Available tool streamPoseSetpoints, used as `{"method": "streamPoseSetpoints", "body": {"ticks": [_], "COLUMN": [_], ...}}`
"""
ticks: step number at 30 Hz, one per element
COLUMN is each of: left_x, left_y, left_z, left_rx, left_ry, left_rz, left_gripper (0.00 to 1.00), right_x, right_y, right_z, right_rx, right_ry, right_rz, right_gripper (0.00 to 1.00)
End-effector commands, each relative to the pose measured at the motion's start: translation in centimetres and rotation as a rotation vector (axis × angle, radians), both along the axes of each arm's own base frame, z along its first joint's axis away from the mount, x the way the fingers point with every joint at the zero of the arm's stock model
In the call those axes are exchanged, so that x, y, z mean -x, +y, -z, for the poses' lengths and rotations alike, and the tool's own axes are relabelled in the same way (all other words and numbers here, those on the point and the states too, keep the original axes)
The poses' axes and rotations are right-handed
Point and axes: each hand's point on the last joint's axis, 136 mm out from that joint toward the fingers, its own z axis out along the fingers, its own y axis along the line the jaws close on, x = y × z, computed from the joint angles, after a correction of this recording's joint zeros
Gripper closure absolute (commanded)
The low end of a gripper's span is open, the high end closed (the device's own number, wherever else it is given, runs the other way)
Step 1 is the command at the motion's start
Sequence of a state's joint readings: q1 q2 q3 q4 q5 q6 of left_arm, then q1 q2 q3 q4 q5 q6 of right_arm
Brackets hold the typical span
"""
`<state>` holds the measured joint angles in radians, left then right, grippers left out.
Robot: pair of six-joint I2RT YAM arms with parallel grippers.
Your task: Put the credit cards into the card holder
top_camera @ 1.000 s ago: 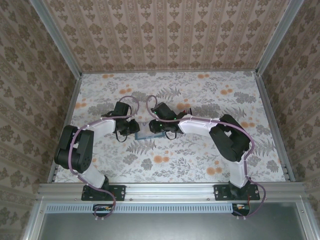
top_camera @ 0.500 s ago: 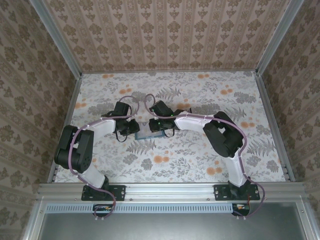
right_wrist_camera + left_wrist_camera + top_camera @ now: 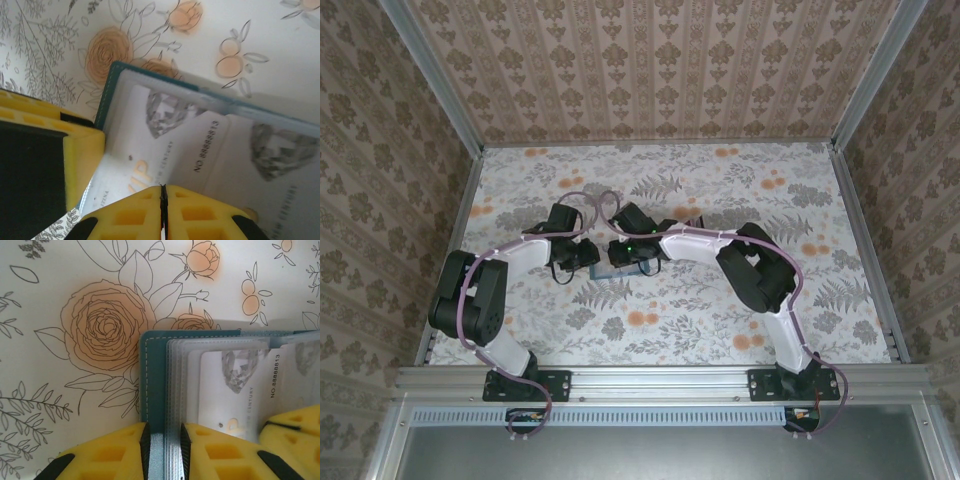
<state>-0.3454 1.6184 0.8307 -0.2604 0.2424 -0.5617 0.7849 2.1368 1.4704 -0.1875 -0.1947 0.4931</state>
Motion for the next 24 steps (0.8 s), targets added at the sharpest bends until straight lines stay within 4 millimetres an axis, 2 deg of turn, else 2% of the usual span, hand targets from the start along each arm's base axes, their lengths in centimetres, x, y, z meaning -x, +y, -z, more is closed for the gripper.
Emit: {"method": "streamPoseSetpoints", "body": {"ticks": [1,8,14,19,24], "left_x": [1.1,1.0,0.7,0.7,1.1], "left_y": [0.8,1.2,1.9,2.5,2.5], "left_z": [0.7,0.0,-1.3,-1.8,-1.4], "left_rx": [-0.022,-0.032,-0.037,0.001,0.063], "left_ry": [0.037,0.022,-0.019,-0.018,0.012], "left_rz": [-0.024,-0.029,-0.048,-0.07,-0.082], "left_gripper": [0.74,0.73,0.73,0.71,0.69], "right_x": [0.6,0.5,0.2,-0.2,-0.6], "right_y": [1.0,0.7,-0.1,-2.0,-4.0], "right_z": [0.5,-0.6,-3.4,-4.7,-4.5], "right_rx": [-0.014,-0.022,-0.059,-0.062,-0.051], "right_ry": [0.036,0.018,-0.019,-0.039,-0.035], "right_rz": [-0.025,-0.024,-0.011,0.023,0.063], "right_gripper": [0.87,0.87,0.86,0.82,0.79]}}
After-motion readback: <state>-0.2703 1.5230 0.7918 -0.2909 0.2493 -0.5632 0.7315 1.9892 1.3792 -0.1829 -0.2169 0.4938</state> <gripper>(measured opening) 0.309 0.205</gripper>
